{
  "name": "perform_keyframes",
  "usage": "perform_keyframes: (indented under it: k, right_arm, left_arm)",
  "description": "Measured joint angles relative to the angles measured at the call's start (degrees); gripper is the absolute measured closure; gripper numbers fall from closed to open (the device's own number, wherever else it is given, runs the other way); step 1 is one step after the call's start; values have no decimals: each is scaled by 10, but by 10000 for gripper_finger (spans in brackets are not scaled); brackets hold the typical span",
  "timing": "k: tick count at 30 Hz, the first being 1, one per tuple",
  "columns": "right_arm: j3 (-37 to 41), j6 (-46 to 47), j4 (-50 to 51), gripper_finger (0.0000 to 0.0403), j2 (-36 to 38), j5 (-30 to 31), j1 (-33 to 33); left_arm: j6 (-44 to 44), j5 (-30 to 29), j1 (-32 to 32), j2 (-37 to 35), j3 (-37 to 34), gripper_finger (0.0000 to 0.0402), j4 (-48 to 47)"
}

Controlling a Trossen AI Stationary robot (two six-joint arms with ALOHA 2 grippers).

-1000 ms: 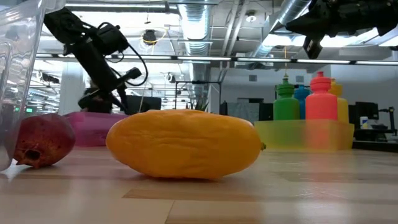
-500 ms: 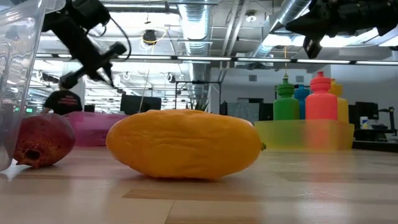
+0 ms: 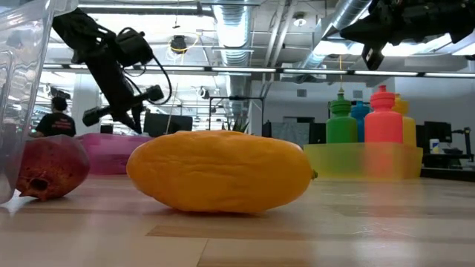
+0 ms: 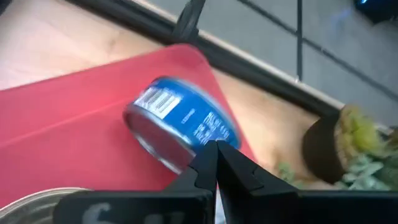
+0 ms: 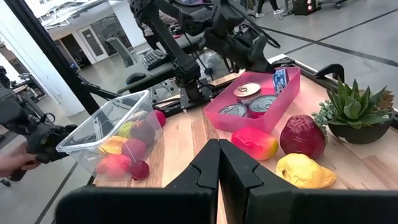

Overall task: Pick & Place Food Item
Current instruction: Put the blue tuna can into the pink bin, then put the red tomato into the transparent bin

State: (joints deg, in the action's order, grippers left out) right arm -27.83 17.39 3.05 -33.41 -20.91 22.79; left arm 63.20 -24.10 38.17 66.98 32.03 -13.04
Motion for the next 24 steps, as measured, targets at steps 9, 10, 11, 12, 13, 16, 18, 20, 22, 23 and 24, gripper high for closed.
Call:
perform_keyframes:
  k: [9, 10, 11, 12, 13, 16, 18, 20, 22, 23, 24]
  right_arm:
    - [0, 0, 0, 403, 0, 0, 0]
    - [0, 0, 0, 403, 0, 0, 0]
    - [0, -2, 0, 403, 0, 0, 0]
    - [0, -3, 0, 403, 0, 0, 0]
    - [0, -6, 0, 403, 0, 0, 0]
    - [0, -7, 0, 403, 0, 0, 1]
    - [0, -7, 0, 403, 0, 0, 2]
    - [0, -7, 0, 403, -1, 0, 2]
    - [0, -7, 0, 403, -5, 0, 2]
    - [0, -7, 1, 403, -6, 0, 2]
    - [0, -6, 1, 403, -8, 0, 2]
  left_arm:
    - [30, 16, -19, -2, 1, 401, -139]
    - [40, 16, -25, -4, 1, 401, -159]
    - [46, 16, -31, -4, 0, 401, -170]
    - [47, 18, -36, -6, -1, 401, -173]
    - [48, 19, -39, -14, -1, 401, -168]
    - [61, 26, -46, -42, 1, 401, -143]
    - [62, 31, -49, -64, 0, 401, -119]
    - [51, 41, -54, -100, 3, 401, -97]
    - [2, 56, -68, -142, 16, 401, -67]
    - [-35, 67, -80, -165, 26, 401, -56]
    - [-79, 83, -94, -189, 38, 401, -47]
